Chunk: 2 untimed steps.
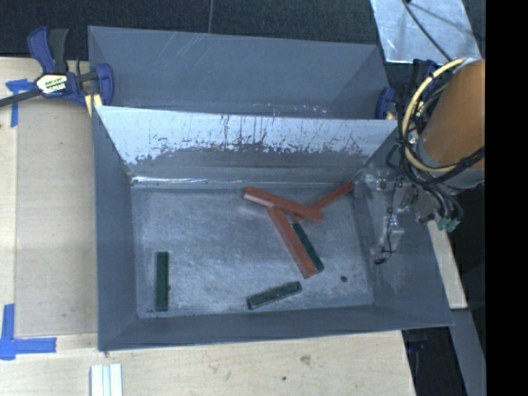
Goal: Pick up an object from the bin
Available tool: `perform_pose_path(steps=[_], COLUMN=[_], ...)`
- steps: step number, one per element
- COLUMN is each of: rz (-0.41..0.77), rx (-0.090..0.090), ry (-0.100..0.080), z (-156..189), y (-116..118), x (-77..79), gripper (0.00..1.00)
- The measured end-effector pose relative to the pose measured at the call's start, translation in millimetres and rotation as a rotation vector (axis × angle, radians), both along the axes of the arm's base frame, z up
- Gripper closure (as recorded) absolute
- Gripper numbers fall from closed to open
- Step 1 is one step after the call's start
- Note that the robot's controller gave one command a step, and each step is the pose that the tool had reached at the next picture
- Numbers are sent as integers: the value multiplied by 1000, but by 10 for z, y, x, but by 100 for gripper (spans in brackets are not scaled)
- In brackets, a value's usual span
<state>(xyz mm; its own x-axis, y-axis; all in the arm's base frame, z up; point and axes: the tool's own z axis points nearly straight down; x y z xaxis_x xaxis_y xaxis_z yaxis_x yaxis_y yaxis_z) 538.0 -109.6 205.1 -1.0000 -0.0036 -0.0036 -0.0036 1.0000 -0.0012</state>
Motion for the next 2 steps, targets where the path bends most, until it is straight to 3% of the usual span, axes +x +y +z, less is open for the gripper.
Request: perform_pose_path(steps=[1, 2], rz=[-98, 1], rx=[1, 1], ry=[1, 2], z=[-246, -1139], y=[495, 617], x=[240, 821], gripper=[0, 0])
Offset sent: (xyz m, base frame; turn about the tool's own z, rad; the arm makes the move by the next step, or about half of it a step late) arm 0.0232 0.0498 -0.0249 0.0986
